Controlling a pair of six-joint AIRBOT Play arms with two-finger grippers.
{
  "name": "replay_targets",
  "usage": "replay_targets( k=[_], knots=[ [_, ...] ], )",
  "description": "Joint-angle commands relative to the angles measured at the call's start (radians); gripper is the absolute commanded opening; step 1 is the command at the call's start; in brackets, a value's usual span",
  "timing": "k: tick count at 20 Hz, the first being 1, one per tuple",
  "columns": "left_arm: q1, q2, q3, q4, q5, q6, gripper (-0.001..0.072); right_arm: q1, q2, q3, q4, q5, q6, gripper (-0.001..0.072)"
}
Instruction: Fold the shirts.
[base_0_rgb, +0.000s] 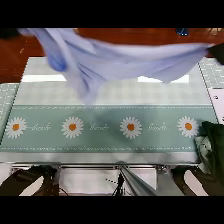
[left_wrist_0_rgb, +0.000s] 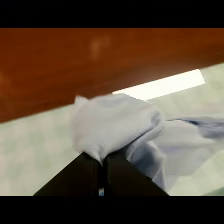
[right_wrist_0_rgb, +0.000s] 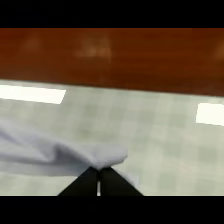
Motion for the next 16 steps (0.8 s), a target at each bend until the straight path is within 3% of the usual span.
replay_targets(
  k=[1, 7, 10, 14, 16],
  knots=[
    [0.001, 0.043, 0.143, 0.133, -0.129, -0.001, 0.0026, -0.022, 0.106, 0.116, -0.167, 0.001, 0.126, 0.001],
    [0.0, 0.174, 0.143, -0.002, -0.287, -0.001, 0.0026, -0.022, 0.197, 0.225, -0.178, 0.187, 0.19, 0.001],
    [0.0, 0.245, 0.143, -0.044, -0.343, -0.032, 0.0025, -0.022, 0.23, 0.262, -0.209, 0.348, 0.222, 0.0009],
    [0.0, 0.247, 0.136, -0.044, -0.633, -0.115, 0.0025, -0.014, 0.212, 0.275, -0.343, 0.628, 0.221, 0.0009],
    [0.0, 0.216, 0.097, -0.044, -0.71, -0.113, 0.0025, 0.047, 0.163, 0.272, -0.445, 0.709, 0.222, 0.001]
  ],
)
